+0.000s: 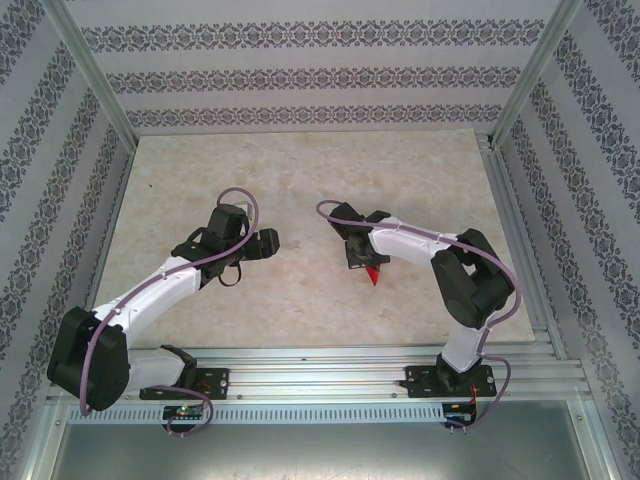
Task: Fold a paper plane with a square sheet of paper (fold left side to right side)
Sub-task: Move the paper plane to the top-center of the table.
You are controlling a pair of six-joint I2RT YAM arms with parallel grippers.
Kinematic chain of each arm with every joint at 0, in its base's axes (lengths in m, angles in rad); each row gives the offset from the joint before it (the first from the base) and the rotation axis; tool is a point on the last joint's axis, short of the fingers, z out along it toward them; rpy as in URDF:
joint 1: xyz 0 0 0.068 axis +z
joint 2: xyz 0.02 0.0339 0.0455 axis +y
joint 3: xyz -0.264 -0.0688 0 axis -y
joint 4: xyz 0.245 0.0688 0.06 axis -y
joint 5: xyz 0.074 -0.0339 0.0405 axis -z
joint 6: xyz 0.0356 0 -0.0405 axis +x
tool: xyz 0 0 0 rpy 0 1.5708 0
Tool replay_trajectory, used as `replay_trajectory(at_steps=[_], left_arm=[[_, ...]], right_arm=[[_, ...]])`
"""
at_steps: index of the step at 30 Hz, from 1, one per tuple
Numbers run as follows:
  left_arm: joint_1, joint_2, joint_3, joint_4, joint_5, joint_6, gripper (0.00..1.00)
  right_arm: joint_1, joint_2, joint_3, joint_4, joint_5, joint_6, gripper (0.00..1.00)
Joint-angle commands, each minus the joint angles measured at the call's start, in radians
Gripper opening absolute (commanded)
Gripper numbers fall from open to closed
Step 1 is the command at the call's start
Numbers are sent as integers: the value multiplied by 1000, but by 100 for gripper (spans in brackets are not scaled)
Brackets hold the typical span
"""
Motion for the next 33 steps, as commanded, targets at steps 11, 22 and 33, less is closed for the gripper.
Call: replay_trajectory(at_steps=[11, 22, 33], left_arm=[[16, -6, 24, -42, -14, 8, 84], [15, -14, 34, -53, -21, 7, 84], [15, -8, 42, -56, -16, 2, 84]], right_arm=[[-83, -10, -50, 77, -51, -56, 12], [-147, -87, -89, 131, -105, -92, 0], [-279, -196, -216, 256, -279, -55, 0]])
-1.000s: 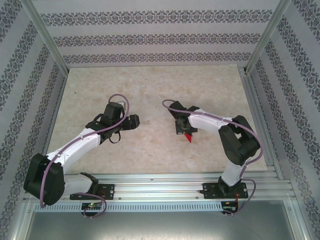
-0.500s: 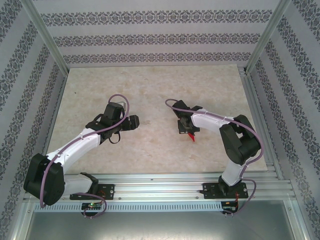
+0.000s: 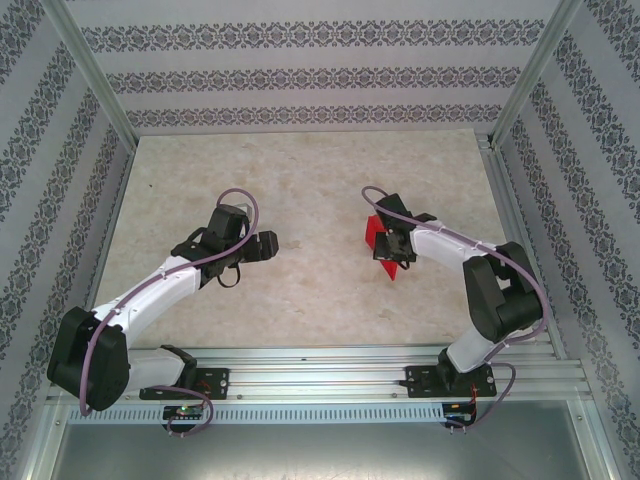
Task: Fold a paper plane with a square sheet of paper (fold left side to right side)
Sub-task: Move the paper plane to the top-center of the table.
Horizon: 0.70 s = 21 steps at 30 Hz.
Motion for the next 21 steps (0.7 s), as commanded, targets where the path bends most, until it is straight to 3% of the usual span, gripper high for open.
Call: replay_trajectory(at_steps=[1, 21], left_arm=[[15, -5, 34, -10, -12, 2, 84], [15, 16, 39, -8, -5, -1, 84]], right_arm=[[-34, -41, -31, 54, -71, 11, 0], [-46, 51, -6, 32, -38, -30, 17]])
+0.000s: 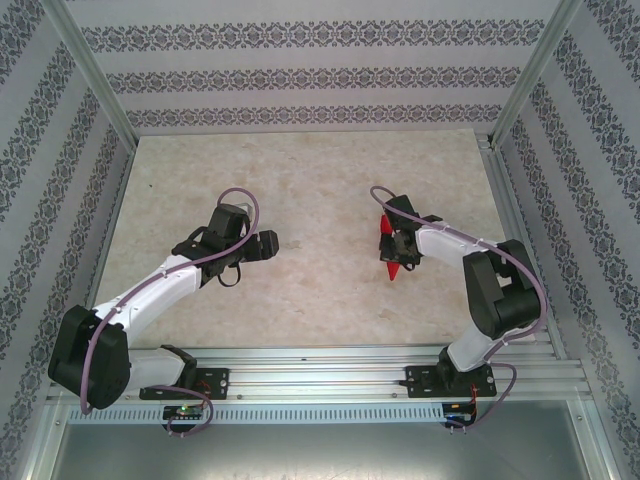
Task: Fold a paper plane with a square sheet of paper (fold left side to right side)
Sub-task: Move the paper plane to the top-center of the table.
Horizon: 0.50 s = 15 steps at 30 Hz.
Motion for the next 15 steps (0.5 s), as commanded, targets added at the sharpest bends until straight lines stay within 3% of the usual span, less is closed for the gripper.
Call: replay_trajectory(at_steps=[1, 15], left_arm=[[15, 6, 32, -8, -5, 0, 84], [15, -17, 33, -21, -29, 18, 85]], right_arm=[[4, 27, 27, -7, 25, -27, 18], [16, 130, 153, -143, 19, -56, 17]])
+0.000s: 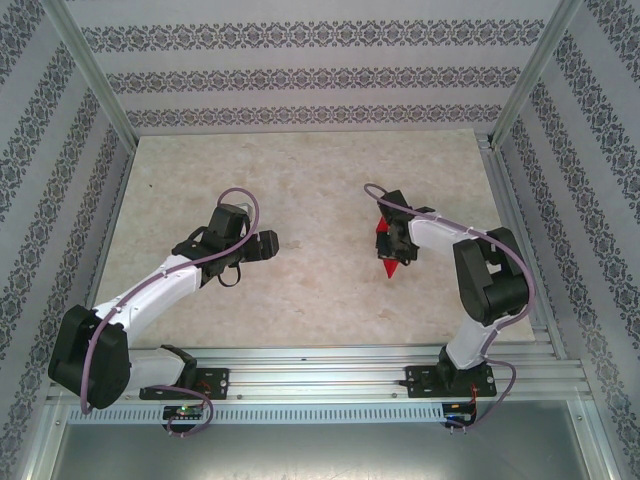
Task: Fold a paper plane with a square sheet of paper (fold left side to right side)
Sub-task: Move the paper plane to the top-center of the table.
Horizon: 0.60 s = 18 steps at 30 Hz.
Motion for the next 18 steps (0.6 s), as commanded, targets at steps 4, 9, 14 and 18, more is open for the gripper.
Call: replay_trajectory(at_steps=[4, 9, 14, 18], left_arm=[[15, -54, 40, -33, -49, 40, 88], [15, -123, 43, -42, -94, 57, 100], [15, -182, 36, -62, -131, 75, 100], [16, -199, 38, -92, -146, 92, 100]], right_arm=[[16, 53, 107, -80, 10, -38, 5], [34, 88, 295, -171, 70, -71, 3], [35, 210, 488, -226, 82, -74, 2], [35, 313, 626, -231, 93, -66, 3]])
